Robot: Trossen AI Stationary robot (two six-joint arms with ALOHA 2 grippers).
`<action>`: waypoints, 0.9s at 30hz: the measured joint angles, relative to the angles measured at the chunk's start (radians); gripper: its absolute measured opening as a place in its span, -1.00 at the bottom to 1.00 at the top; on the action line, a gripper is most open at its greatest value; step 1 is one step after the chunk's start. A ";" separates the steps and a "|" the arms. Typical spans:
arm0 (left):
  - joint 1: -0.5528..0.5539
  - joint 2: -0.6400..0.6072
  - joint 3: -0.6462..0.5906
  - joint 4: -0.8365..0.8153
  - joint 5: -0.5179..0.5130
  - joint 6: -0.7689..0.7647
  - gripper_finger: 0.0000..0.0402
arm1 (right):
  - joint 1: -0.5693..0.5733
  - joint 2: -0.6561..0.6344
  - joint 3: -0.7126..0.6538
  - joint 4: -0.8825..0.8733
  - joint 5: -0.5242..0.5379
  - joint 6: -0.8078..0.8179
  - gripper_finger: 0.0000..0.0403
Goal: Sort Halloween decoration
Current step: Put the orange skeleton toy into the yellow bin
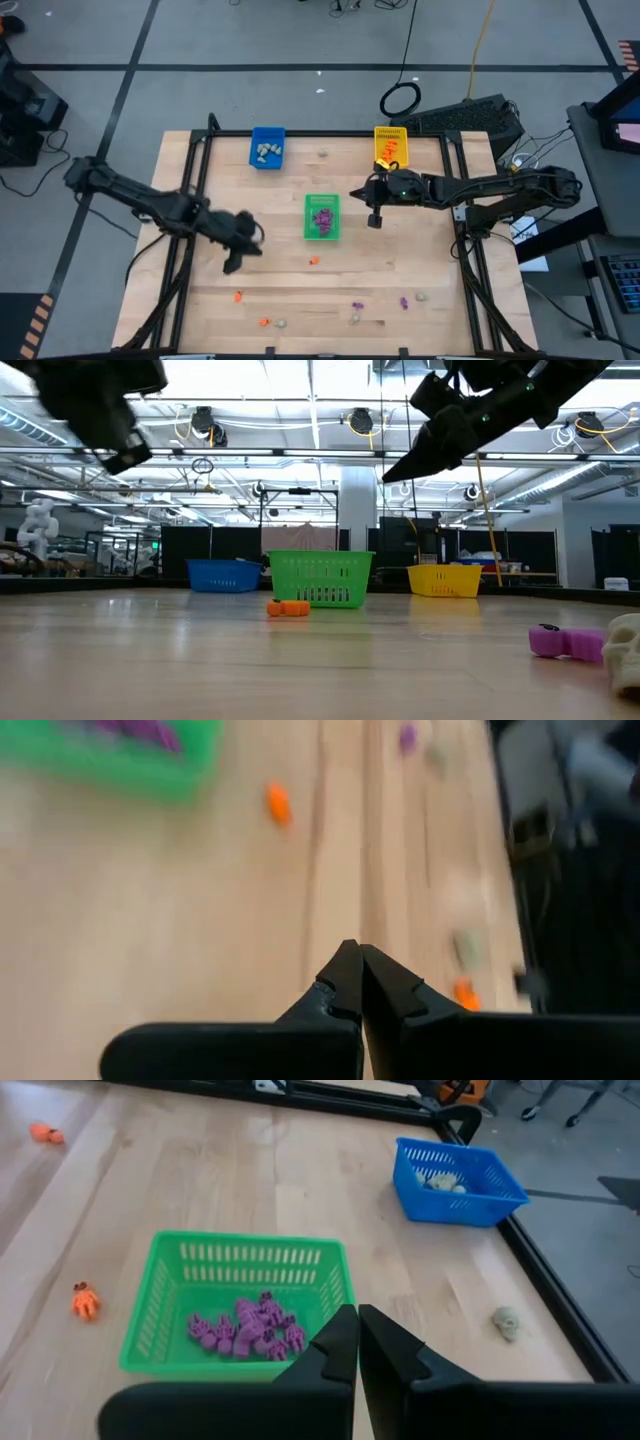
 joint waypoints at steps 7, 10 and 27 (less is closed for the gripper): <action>-0.201 0.159 0.071 -0.107 0.005 -0.299 -1.00 | 0.000 0.000 0.000 -0.022 0.002 0.001 -1.00; -0.264 0.196 0.078 -0.105 0.021 -0.428 -1.00 | 0.000 0.000 0.000 -0.027 0.002 0.001 -1.00; -0.388 0.455 0.079 -0.069 0.153 -0.844 -0.22 | 0.000 0.000 0.000 -0.035 0.003 0.006 -1.00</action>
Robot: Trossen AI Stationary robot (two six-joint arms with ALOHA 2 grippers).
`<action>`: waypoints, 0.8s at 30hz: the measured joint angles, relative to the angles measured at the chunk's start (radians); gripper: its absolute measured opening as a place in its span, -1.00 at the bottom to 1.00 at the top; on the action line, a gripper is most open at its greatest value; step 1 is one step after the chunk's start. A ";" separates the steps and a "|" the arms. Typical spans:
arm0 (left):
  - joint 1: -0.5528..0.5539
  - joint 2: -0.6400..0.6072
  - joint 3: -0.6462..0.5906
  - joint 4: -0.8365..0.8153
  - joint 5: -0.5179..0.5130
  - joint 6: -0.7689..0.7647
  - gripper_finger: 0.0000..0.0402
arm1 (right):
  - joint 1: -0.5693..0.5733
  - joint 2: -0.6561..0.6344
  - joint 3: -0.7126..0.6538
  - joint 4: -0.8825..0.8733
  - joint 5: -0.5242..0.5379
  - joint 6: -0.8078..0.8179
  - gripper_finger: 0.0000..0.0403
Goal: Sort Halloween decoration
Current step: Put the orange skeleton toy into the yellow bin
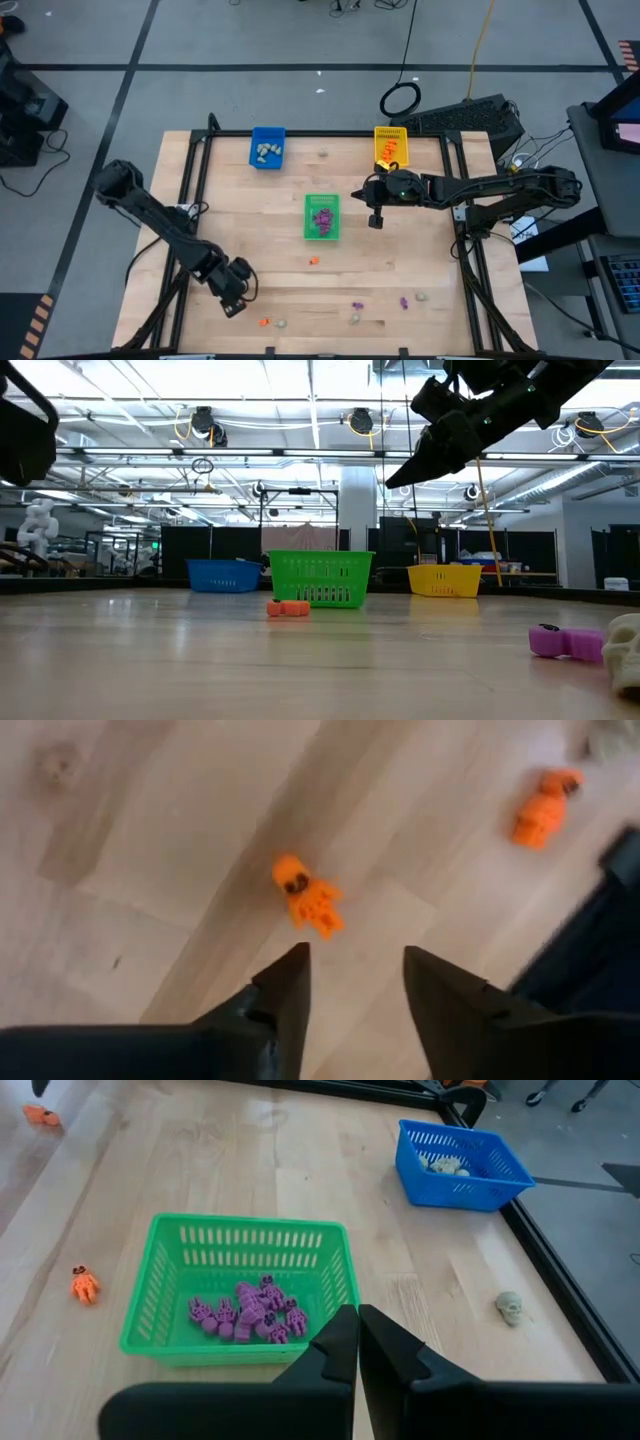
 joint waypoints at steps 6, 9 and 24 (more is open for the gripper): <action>0.001 0.071 0.000 -0.006 -0.047 -0.108 -0.09 | 0.000 0.000 0.000 -0.003 0.000 0.000 -1.00; 0.001 0.104 0.004 -0.008 -0.047 -0.110 -0.11 | 0.000 0.000 0.000 -0.004 0.000 0.003 -1.00; -0.052 0.097 0.015 -0.044 -0.108 0.013 -0.94 | 0.000 0.000 0.000 -0.007 0.000 0.003 -1.00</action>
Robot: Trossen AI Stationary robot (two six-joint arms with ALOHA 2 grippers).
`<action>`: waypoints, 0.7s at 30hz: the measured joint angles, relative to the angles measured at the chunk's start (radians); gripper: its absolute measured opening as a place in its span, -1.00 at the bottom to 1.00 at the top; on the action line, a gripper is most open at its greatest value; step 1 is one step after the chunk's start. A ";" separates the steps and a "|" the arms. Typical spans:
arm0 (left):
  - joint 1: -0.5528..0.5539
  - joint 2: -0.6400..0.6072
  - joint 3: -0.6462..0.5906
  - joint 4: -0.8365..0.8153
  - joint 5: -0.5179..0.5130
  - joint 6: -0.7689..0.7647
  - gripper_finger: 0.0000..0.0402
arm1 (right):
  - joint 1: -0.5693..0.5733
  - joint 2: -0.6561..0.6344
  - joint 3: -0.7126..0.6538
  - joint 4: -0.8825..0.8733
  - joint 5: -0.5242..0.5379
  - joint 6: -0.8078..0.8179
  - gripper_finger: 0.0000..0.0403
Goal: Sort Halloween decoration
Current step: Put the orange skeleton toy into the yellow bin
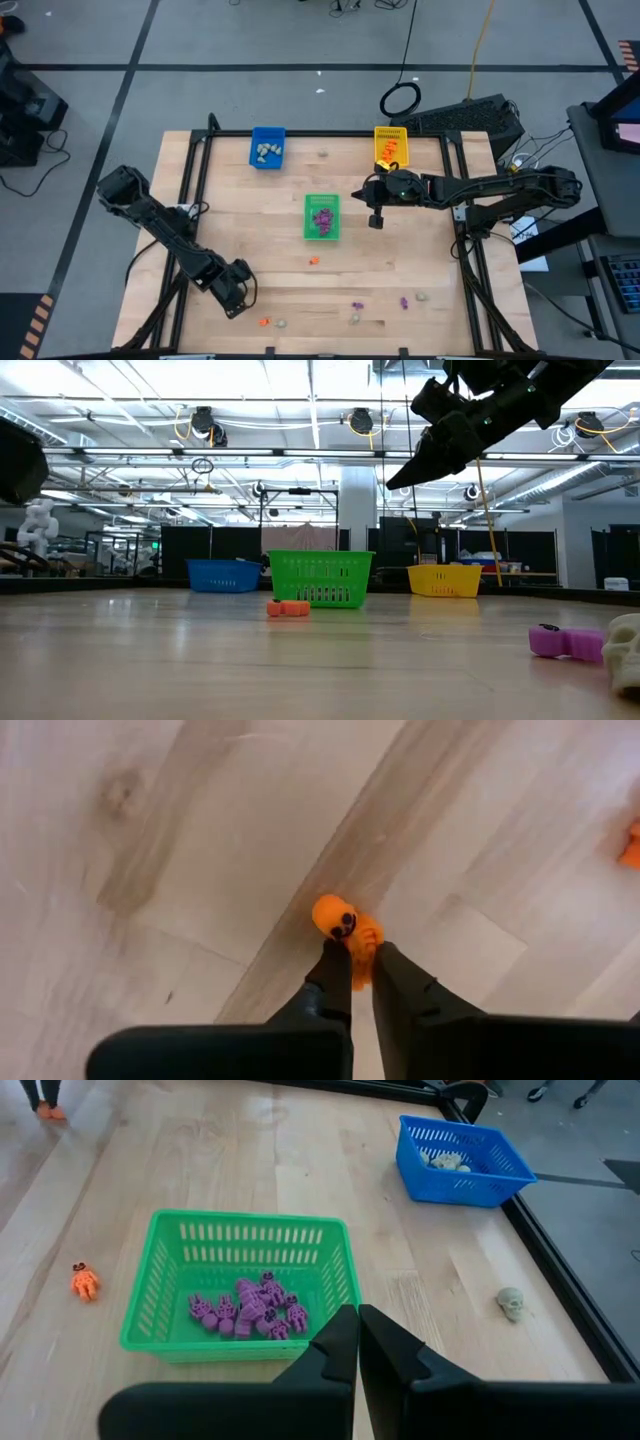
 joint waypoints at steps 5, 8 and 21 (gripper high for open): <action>0.034 -0.085 0.026 -0.062 -0.179 0.103 -0.96 | 0.000 0.000 0.000 0.001 0.000 0.000 -1.00; 0.082 -0.144 0.025 -0.062 -0.300 0.205 -0.99 | 0.000 0.000 0.000 0.007 -0.001 0.000 -1.00; 0.432 -0.192 0.026 0.311 -0.572 0.886 -0.99 | 0.001 0.000 0.000 0.095 -0.011 0.099 -0.99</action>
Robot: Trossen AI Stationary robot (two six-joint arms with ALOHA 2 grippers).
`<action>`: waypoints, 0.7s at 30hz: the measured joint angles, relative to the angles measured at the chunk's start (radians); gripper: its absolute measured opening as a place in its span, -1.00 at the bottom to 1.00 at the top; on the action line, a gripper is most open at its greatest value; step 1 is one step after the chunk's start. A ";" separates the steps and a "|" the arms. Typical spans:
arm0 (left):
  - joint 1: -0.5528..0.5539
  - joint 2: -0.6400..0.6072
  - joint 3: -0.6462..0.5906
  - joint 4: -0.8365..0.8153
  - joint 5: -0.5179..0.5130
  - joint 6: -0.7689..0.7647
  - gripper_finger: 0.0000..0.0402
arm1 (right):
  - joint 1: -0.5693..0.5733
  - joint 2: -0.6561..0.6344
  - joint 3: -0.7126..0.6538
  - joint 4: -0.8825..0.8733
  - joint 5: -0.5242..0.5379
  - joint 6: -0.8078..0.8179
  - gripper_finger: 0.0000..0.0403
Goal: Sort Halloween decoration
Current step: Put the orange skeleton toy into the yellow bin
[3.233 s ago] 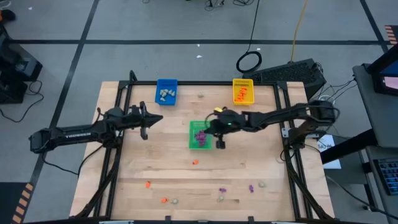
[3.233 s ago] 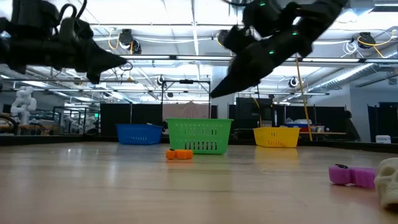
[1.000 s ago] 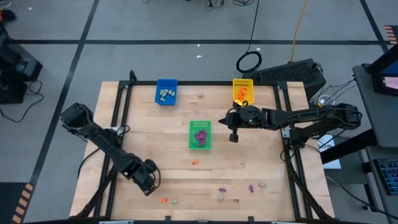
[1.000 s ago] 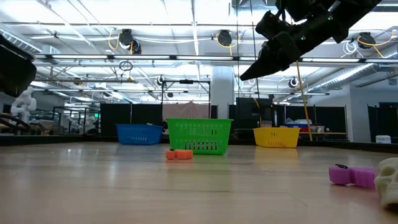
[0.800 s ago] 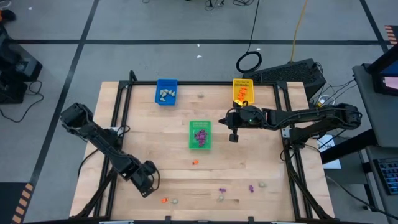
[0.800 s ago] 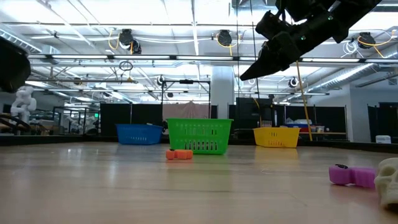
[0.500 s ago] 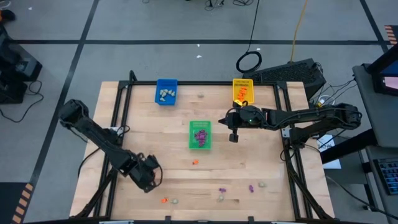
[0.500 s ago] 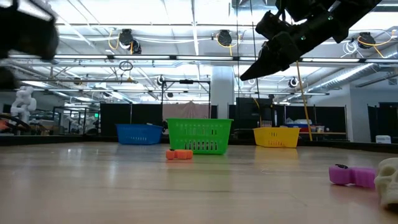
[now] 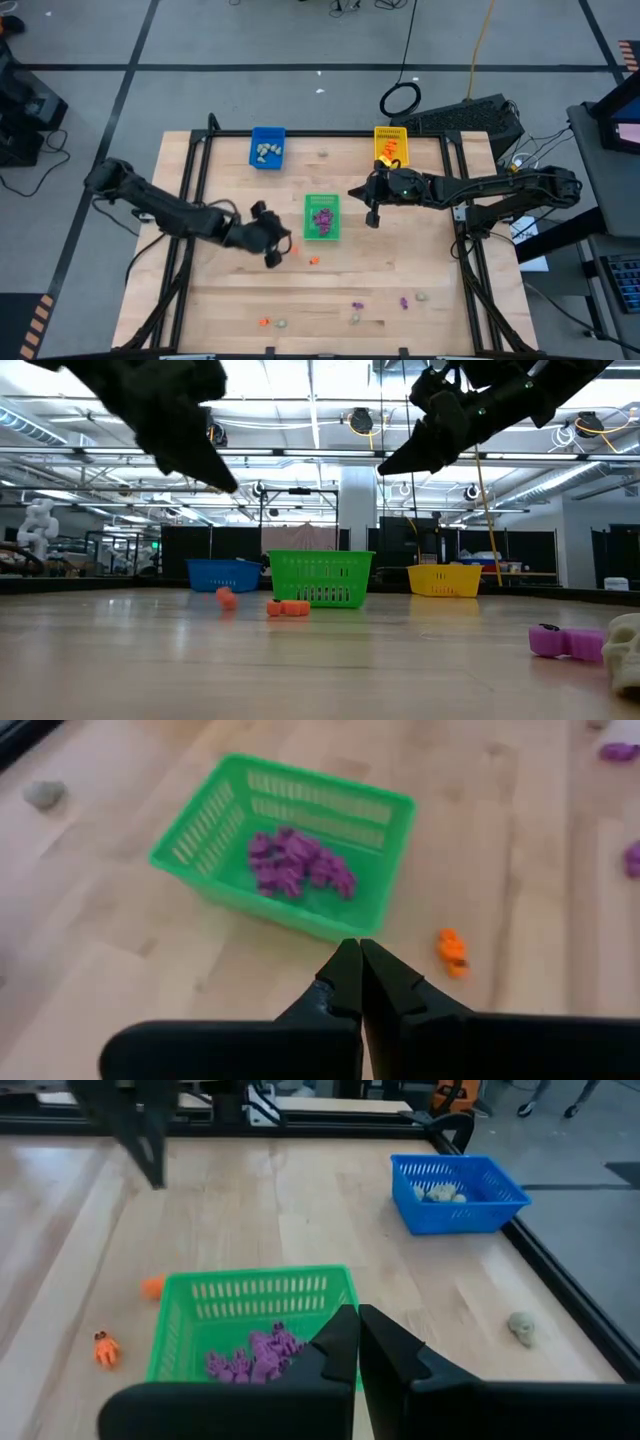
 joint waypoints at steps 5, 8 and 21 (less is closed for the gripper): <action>0.083 0.000 -0.024 -0.035 0.179 -0.002 -1.00 | 0.000 0.000 0.000 -0.004 0.000 0.000 -0.90; 0.093 0.038 -0.041 -0.027 0.241 -0.056 -1.00 | 0.000 0.000 0.000 -0.004 0.000 -0.007 -0.82; 0.077 0.337 -0.045 0.267 0.311 0.096 -0.31 | 0.000 0.000 0.000 -0.013 0.000 -0.021 -0.67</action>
